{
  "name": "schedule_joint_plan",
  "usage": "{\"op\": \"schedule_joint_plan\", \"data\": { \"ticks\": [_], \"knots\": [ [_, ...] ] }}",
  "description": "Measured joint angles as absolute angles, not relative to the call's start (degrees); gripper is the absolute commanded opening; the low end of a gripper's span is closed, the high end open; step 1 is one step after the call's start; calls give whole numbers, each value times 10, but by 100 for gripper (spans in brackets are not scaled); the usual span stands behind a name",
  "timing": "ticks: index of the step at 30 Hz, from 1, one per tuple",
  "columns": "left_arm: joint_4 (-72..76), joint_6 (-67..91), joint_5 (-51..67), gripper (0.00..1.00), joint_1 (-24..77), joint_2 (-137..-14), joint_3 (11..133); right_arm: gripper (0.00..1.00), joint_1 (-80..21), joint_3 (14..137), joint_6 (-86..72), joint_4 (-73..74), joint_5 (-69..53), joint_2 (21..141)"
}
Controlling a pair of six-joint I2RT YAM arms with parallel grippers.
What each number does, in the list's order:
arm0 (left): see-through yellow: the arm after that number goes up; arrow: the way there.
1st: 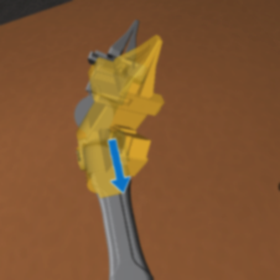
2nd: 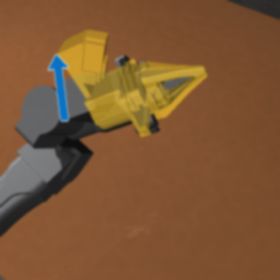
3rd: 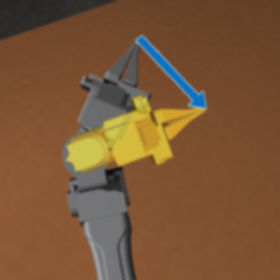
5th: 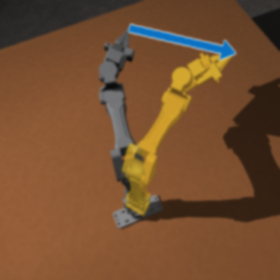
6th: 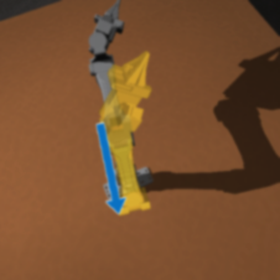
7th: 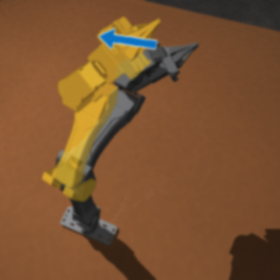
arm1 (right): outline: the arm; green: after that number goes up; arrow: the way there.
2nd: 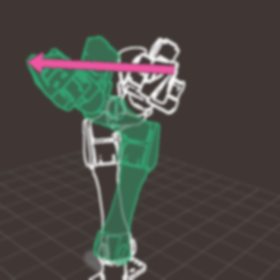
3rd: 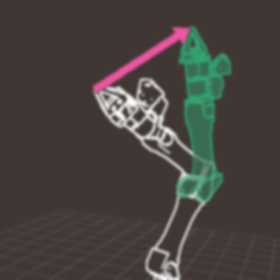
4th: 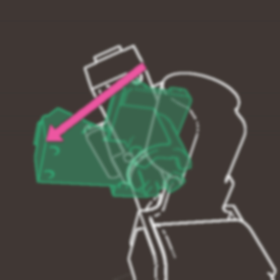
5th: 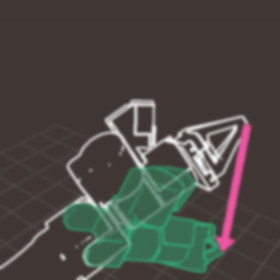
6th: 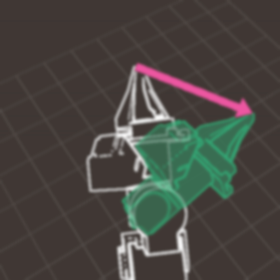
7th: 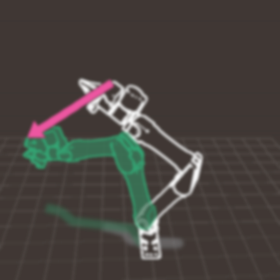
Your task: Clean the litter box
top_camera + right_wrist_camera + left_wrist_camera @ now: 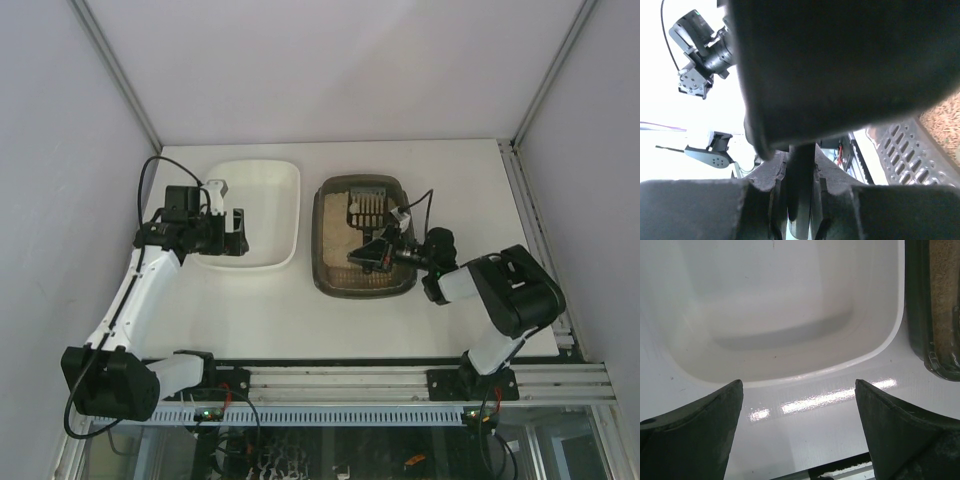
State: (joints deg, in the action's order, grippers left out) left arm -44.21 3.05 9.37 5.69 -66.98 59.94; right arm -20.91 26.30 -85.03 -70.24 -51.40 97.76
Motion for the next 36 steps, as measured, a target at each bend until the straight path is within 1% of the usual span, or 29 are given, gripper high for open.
{"op": "schedule_joint_plan", "data": {
  "ticks": [3, 7, 10, 12, 15, 17, 18, 22, 26, 28, 32, 36],
  "knots": [
    [-440, 30, 94, 97, 57, -670, 598, 0, -189, 256, -832, -686, -519, 944],
    [-439, 30, 94, 97, 57, -670, 596, 0, -202, 276, -780, -596, -517, 921],
    [-438, 27, 94, 97, 56, -670, 596, 0, -189, 266, -772, -589, -529, 899],
    [-441, 17, 98, 93, 51, -670, 597, 0, -179, 268, -762, -575, -526, 897],
    [-465, -14, 125, 90, 25, -678, 612, 0, -199, 302, -712, -474, -512, 896],
    [-503, -37, 156, 91, -5, -698, 653, 0, -231, 345, -668, -386, -496, 894],
    [-520, -47, 169, 93, -22, -711, 681, 0, -246, 368, -651, -351, -488, 893],
    [-570, -74, 199, 94, -69, -754, 785, 0, -291, 452, -602, -249, -454, 893],
    [-611, -85, 212, 94, -100, -771, 839, 0, -331, 581, -542, -114, -399, 917],
    [-632, -86, 237, 94, -113, -781, 853, 0, -355, 668, -502, -30, -346, 948],
    [-656, -81, 265, 93, -151, -800, 867, 0, -425, 875, -414, 163, -208, 1056],
    [-670, -75, 275, 93, -175, -820, 870, 0, -509, 1087, -329, 345, -33, 1195]
  ]
}}
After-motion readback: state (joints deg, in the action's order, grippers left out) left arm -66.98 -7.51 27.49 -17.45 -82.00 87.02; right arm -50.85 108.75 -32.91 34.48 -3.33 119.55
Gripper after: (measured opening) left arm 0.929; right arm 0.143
